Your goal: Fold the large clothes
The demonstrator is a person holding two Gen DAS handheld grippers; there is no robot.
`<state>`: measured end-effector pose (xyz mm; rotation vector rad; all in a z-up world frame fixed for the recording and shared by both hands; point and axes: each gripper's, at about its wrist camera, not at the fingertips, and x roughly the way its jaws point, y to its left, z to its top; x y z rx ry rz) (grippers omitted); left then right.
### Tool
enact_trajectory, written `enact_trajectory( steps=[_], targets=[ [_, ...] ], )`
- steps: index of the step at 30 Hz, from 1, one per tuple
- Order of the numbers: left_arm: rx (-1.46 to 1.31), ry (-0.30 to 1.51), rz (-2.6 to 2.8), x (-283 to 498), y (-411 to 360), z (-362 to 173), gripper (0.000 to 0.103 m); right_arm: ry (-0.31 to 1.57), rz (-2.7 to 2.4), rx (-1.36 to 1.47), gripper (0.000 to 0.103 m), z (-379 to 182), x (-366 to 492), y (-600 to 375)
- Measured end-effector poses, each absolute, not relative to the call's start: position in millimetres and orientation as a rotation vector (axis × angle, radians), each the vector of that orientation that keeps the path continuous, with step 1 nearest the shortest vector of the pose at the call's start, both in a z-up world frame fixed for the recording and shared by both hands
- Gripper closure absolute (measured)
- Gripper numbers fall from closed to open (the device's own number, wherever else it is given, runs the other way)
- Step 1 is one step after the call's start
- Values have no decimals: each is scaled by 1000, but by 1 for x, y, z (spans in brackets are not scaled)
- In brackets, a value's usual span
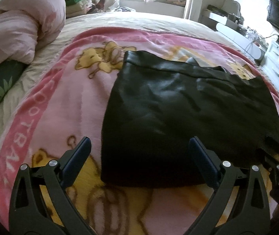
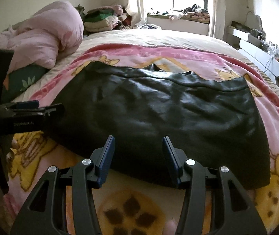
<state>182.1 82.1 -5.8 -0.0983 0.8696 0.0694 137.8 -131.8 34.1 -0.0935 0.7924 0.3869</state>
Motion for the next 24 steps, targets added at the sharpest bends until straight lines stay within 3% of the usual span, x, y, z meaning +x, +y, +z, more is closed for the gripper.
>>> enact_trajectory(
  steps=[8,20,24],
  targets=[
    [-93,901,109,201,96,-15,9,931,391,-123,54,-14,157,-125],
    [-291,945,36,231,123,-39,10,852,365,-52,55,38,200,-123],
    [-331,948,-13,232,124,-41,20,901,308,-39,57,32,239,-113]
  ],
)
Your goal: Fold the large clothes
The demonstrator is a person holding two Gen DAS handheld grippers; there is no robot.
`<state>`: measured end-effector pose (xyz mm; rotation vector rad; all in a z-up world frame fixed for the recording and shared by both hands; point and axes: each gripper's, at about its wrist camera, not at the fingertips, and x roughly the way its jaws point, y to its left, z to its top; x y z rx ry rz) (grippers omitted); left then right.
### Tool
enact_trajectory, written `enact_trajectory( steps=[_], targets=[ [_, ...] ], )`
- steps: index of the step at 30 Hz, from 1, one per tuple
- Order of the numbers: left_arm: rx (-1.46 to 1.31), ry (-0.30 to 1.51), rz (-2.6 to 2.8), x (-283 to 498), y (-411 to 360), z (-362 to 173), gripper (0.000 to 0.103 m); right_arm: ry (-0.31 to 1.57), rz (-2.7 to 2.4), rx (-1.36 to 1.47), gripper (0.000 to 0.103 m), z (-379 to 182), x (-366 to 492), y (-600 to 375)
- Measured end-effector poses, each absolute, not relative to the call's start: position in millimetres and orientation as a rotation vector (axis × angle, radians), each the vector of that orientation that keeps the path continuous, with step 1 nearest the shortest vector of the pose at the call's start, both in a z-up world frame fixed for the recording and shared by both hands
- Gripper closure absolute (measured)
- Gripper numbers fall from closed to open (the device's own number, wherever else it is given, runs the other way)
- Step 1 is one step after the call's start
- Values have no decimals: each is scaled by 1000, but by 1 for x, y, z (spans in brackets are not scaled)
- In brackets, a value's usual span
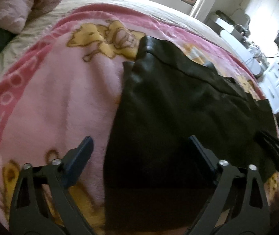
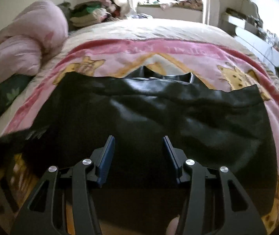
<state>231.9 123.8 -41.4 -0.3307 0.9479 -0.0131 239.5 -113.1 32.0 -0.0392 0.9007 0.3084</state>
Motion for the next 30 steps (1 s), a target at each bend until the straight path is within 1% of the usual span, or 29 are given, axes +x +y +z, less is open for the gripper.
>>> enact_trajectory(
  steps=[2,4,5,10,13,16,19,23,26,29,30],
  targets=[
    [-343,947,-32,233,122,-42,25,967,285,-25,57,17,253,-112],
    [-354,945,-55,234,120,-42,34,1023,276,-13,57,0,261,-112],
    [-355,945,-63,235,118,-42,35,1025,275,-14,57,-5,261,-113],
    [-355,944,-64,236,116,-40,34,1030,292,-2,57,2,264,-115],
    [-353,945,-64,237,116,-40,33,936,322,54,60,30,269,-120],
    [-341,945,-61,239,116,-41,33,921,303,46,59,38,288,-115],
    [-330,946,-61,242,117,-40,31,950,279,31,59,30,307,-109],
    [-306,941,-60,243,116,-39,31,1039,254,16,59,3,325,-106],
    [-299,941,-56,245,117,-39,29,1030,256,11,58,2,324,-106],
    [-293,939,-52,245,119,-36,27,989,288,23,56,14,315,-109],
    [-291,937,-51,245,119,-35,27,970,308,22,52,19,309,-109]
  ],
)
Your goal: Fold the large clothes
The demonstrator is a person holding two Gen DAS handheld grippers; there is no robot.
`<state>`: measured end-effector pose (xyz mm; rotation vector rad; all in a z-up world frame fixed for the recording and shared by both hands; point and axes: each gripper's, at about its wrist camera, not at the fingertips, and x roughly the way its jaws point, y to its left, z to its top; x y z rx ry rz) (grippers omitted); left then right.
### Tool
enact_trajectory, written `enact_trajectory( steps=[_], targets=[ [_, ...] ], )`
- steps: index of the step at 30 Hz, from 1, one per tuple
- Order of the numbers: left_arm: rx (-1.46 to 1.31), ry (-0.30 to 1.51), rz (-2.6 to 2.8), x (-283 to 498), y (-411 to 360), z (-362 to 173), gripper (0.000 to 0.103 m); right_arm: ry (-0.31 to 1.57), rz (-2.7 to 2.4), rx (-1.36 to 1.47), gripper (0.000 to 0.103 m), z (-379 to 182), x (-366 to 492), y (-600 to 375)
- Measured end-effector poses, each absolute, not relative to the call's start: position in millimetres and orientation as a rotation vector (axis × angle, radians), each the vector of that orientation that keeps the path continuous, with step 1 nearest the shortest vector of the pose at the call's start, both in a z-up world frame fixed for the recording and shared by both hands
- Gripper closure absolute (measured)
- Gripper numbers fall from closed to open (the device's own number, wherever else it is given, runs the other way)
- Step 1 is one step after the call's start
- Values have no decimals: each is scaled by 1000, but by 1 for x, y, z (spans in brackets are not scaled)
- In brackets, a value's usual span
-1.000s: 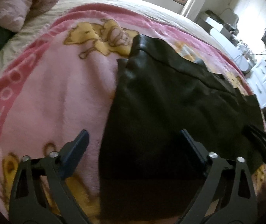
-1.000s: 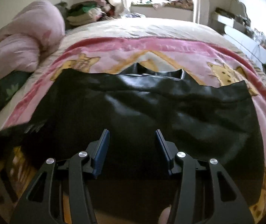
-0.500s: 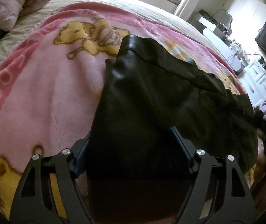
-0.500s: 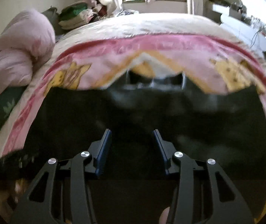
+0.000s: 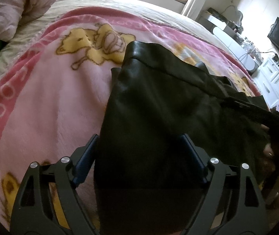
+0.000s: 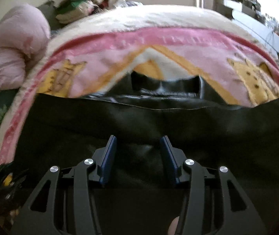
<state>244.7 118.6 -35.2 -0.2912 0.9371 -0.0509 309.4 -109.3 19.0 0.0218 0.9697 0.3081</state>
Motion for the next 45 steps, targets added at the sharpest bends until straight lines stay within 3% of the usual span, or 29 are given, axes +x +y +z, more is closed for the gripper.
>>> enact_trajectory(
  steps=[3,7,14,22,25,27,29,32,35,36,39,45],
  targets=[
    [-300,927,-33,246,127,-31,27,896,403,2,33,35,279,-107],
    [-351,892,-12,245,149,-21,20,821,523,-85,23,43,227,-89],
    [-428,853,38,250,183,-8,16,668,647,-477,17,27,138,-13],
    [-543,932,-76,265,186,-25,11,578,540,-784,17,-22,128,47],
    [-589,987,-97,270,190,-40,11,525,519,-808,32,-21,127,51],
    [-624,1021,-116,272,192,-48,11,480,526,-825,58,-18,122,53],
    [-681,1028,-137,272,197,-53,10,427,525,-829,70,-11,116,51],
    [-733,1023,-179,271,197,-51,10,381,515,-785,80,4,114,40],
    [-809,1014,-248,271,188,-49,10,359,499,-700,83,25,116,24],
    [-823,1007,-273,271,182,-47,18,354,496,-689,84,29,114,20],
    [-839,961,-371,268,160,-30,64,355,496,-643,84,41,110,7],
    [-647,815,-367,243,110,31,70,295,462,-537,85,62,97,-27]
  ],
)
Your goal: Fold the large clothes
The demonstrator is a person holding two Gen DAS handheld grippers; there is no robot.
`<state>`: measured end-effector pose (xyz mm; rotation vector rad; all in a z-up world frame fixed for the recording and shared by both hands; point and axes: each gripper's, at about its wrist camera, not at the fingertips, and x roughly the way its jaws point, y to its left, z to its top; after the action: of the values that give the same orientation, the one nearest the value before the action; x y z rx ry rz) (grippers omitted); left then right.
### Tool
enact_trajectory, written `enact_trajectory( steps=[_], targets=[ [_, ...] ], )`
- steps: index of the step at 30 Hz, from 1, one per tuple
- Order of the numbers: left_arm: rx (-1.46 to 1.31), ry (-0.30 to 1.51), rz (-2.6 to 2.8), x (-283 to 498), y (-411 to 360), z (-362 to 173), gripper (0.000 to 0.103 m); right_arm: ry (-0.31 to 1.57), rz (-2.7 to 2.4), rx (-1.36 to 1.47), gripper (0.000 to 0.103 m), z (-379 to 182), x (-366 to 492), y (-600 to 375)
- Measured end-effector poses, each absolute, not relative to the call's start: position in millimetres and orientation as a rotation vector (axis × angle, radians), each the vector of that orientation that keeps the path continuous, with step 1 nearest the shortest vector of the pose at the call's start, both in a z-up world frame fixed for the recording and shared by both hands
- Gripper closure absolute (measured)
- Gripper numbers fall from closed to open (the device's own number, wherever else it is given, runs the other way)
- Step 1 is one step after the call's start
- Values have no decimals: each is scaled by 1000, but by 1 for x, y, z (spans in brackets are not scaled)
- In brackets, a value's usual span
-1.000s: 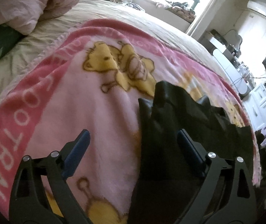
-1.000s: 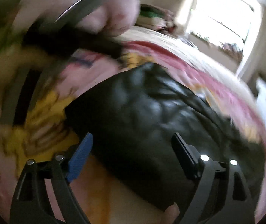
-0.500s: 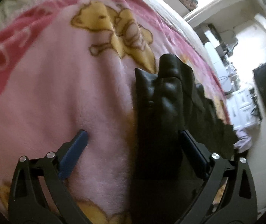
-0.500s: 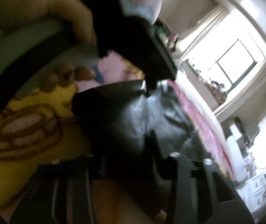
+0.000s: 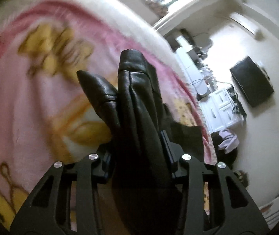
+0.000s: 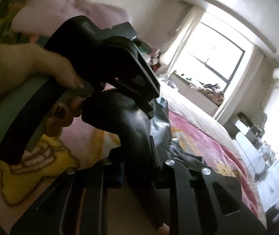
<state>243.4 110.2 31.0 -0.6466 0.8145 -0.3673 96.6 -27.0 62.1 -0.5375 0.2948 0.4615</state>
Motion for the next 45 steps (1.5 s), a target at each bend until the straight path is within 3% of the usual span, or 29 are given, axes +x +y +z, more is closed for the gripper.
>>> enact_trajectory(
  steps=[6,12,23,29,34,37,42,45],
  targets=[
    [-466,733,-368,235,20,96,69,270,422,-286,86,95,92,-97],
    [-276,766,-386,249,-67,123,62,335,408,61,87,113,110,-188],
    [-94,901,-443,280,-198,85,55,515,351,602,88,66,123,-316],
    [-246,920,-572,278,-207,76,52,609,278,946,88,22,120,-367],
    [-161,851,-338,256,-155,64,46,703,283,1144,84,-11,115,-392],
    [-95,862,-209,247,-130,36,43,729,269,1184,77,-16,109,-395],
    [-137,897,-221,247,-117,12,43,752,253,1105,18,15,114,-400],
    [-136,908,-231,248,-118,13,43,641,127,896,17,69,112,-413]
  ],
)
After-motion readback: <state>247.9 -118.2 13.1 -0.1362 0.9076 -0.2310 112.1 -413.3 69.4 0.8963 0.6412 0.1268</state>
